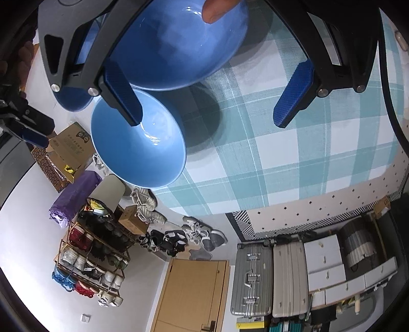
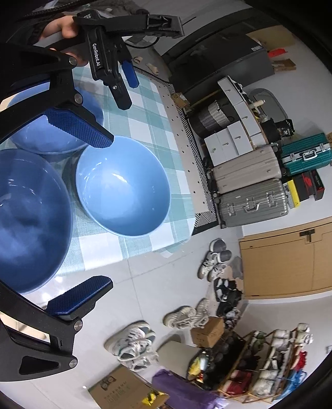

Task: Organize plates and bowls
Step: 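Move the left tool to a blue bowl rim while the right tool reaches another bowl, then close the left tool on its bowl rim while the right tool grips its bowl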

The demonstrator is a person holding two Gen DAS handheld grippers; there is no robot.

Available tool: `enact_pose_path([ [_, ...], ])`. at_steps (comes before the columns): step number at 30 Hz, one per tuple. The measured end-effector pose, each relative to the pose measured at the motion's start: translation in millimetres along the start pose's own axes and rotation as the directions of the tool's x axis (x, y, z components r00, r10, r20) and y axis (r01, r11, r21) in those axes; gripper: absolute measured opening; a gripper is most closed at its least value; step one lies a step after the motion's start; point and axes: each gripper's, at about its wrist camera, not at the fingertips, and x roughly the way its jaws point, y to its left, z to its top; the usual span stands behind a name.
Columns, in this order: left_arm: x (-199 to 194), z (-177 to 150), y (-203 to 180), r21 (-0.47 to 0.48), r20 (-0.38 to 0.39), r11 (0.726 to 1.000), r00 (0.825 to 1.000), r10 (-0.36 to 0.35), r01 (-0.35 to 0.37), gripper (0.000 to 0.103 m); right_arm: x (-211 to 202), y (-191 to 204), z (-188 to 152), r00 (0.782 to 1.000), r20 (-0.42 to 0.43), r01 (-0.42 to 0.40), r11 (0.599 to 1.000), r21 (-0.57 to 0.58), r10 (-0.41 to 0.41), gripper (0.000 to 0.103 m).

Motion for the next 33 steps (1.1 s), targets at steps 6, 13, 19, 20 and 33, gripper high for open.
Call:
enact_pose_path([
  [6, 25, 3, 1, -0.007, -0.043, 1.0, 0.999, 0.0, 0.0, 0.102, 22, -7, 1, 0.999, -0.043, -0.001, 1.0, 0.014, 0.001, 0.102],
  [13, 52, 7, 2, -0.012, -0.081, 1.0, 0.997, -0.021, 0.02, 0.101, 44, -13, -1, 0.996, -0.092, 0.005, 1.0, 0.022, -0.003, 0.102],
  [19, 70, 10, 0, -0.017, -0.102, 0.999, 0.994, -0.035, 0.033, 0.092, 62, -17, 1, 0.992, -0.123, -0.007, 0.999, 0.038, 0.012, 0.098],
  [20, 73, 11, -1, -0.018, -0.11, 0.999, 0.993, -0.037, 0.035, 0.092, 64, -17, 2, 0.992, -0.128, -0.009, 0.999, 0.037, 0.014, 0.097],
  [33, 96, 10, -5, -0.012, -0.141, 0.999, 0.989, -0.048, 0.047, 0.067, 89, -21, 3, 0.985, -0.171, -0.013, 0.998, 0.062, 0.024, 0.072],
])
